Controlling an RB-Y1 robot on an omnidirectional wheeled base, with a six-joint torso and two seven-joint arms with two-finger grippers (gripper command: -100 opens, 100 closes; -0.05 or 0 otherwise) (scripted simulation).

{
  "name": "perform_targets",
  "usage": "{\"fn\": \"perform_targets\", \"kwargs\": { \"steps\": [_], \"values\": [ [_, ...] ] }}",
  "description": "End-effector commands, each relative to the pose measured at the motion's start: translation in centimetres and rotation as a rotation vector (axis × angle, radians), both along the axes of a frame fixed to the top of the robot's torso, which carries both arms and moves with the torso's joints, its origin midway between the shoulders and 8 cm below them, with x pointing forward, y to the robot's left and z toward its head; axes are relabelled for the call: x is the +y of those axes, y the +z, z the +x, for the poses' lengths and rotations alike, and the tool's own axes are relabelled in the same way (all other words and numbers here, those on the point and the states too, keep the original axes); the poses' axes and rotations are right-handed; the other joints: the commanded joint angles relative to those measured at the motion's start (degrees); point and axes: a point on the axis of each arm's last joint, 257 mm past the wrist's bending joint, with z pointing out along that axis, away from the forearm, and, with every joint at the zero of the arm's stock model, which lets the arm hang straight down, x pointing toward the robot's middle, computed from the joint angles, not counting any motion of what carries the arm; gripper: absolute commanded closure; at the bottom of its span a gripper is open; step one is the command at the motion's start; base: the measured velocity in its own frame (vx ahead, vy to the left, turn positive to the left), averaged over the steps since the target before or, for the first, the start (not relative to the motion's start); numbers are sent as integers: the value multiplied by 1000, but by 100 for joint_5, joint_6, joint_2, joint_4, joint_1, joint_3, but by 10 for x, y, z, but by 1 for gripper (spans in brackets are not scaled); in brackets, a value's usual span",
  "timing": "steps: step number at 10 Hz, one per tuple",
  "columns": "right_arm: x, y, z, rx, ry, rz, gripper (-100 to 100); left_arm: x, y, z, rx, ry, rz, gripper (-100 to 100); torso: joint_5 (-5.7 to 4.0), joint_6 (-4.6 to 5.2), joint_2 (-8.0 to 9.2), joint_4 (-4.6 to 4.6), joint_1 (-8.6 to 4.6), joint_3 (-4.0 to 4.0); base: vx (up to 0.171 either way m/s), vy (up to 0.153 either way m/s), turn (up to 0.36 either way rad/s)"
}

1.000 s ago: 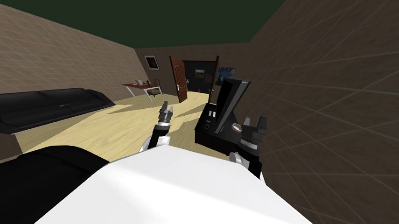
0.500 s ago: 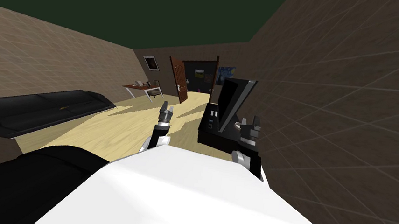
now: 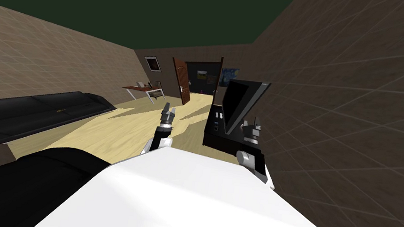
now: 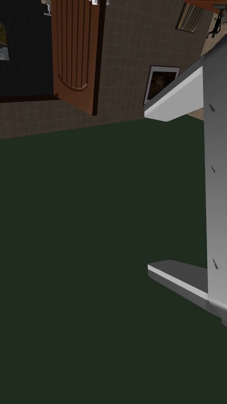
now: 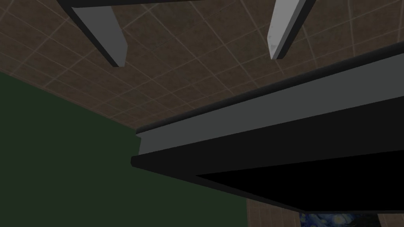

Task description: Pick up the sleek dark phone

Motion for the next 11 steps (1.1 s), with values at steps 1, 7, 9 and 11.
{"fn": "perform_targets", "kwargs": {
  "steps": [1, 7, 9, 11],
  "values": [
    [-10, -11, 10, 29, -1, 12, -100, 0, 0, 0, 0, 0, 0, 0, 0, 0, 0, 0, 0, 0, -5, 136, -19],
    [-66, -74, 50, 223, -24, 139, -100, 0, 0, 0, 0, 0, 0, 0, 3, -1, -17, -4, 6, -10, 25, 164, -35],
    [-81, -95, 59, 288, -33, 182, -100, 0, 0, 0, 0, 0, 0, 0, 0, 0, -18, -4, -9, -11, 33, 140, -26],
    [-96, -111, 65, 337, -43, 225, -100, 0, 0, 0, 0, 0, 0, 0, -2, 1, -16, -4, -21, -9, 46, 121, -36]
  ]
}}
